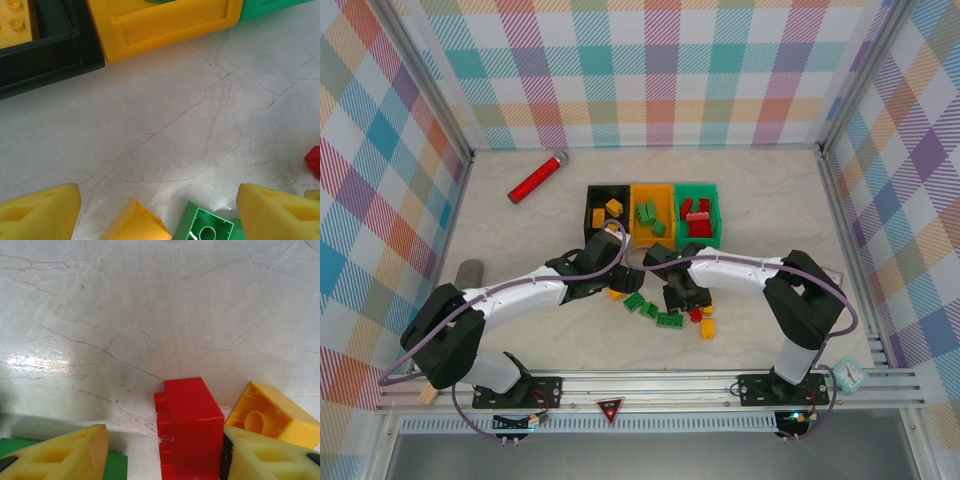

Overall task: Sort the legos into containers by color
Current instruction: Pick up the lego from the bottom-center of the table.

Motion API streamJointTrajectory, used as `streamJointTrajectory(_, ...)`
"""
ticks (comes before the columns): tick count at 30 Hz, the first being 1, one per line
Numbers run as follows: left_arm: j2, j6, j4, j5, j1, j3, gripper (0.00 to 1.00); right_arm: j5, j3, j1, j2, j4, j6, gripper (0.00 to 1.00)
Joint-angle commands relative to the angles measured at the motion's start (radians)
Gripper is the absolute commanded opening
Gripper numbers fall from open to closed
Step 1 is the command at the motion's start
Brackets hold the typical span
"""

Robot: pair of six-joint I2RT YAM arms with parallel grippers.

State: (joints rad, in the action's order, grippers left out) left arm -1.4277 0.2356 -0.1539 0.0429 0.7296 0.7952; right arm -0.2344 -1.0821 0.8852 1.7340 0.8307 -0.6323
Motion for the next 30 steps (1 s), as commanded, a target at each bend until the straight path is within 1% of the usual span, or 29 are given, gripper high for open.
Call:
streamJointTrajectory(1, 0.001, 0.001, 0.011, -0.012, -0.011, -0.002, 0.81, 0.011, 0.011, -0.002, 0.023, -0.028, -0.007, 0.58)
streamJointTrajectory(4, -0.001, 0.0, 0.011, -0.011, -0.01, -0.002, 0.82, 0.027, 0.013, 0.0, 0.022, -0.044, 0.004, 0.53)
streamJointTrajectory(7, -0.004, 0.0, 0.012, -0.013, -0.011, -0.002, 0.82, 0.037, 0.02, 0.003, 0.006, -0.057, 0.011, 0.43)
streamJointTrajectory(13, -0.006, -0.001, 0.013, -0.013, -0.01, -0.001, 0.82, 0.032, 0.039, 0.005, -0.036, -0.075, 0.016, 0.28)
streamJointTrajectory(14, -0.007, 0.0, 0.014, -0.013, -0.01, -0.001, 0.81, 0.031, 0.039, 0.004, -0.041, -0.077, 0.017, 0.26)
streamJointTrajectory(18, -0.009, 0.0, 0.014, -0.015, -0.01, -0.001, 0.82, 0.024, 0.039, 0.005, -0.072, -0.093, 0.028, 0.24)
streamJointTrajectory(20, -0.011, -0.001, 0.013, -0.014, -0.01, -0.002, 0.82, 0.011, 0.032, 0.005, -0.093, -0.099, 0.037, 0.21)
streamJointTrajectory(21, -0.011, -0.002, 0.014, -0.014, -0.01, -0.001, 0.81, 0.004, 0.023, 0.004, -0.105, -0.099, 0.043, 0.19)
streamJointTrajectory(23, -0.011, -0.001, 0.014, -0.009, -0.01, -0.001, 0.82, -0.012, 0.003, 0.004, -0.126, -0.098, 0.055, 0.09)
streamJointTrajectory(24, -0.013, -0.002, 0.012, -0.01, -0.011, -0.001, 0.81, -0.023, -0.009, 0.002, -0.136, -0.099, 0.063, 0.08)
streamJointTrajectory(27, -0.012, -0.002, 0.017, -0.011, -0.011, -0.002, 0.81, -0.039, -0.045, -0.01, -0.158, -0.102, 0.095, 0.0)
streamJointTrajectory(30, -0.005, -0.002, 0.033, -0.011, -0.011, -0.012, 0.81, -0.035, -0.081, -0.042, -0.165, -0.116, 0.124, 0.0)
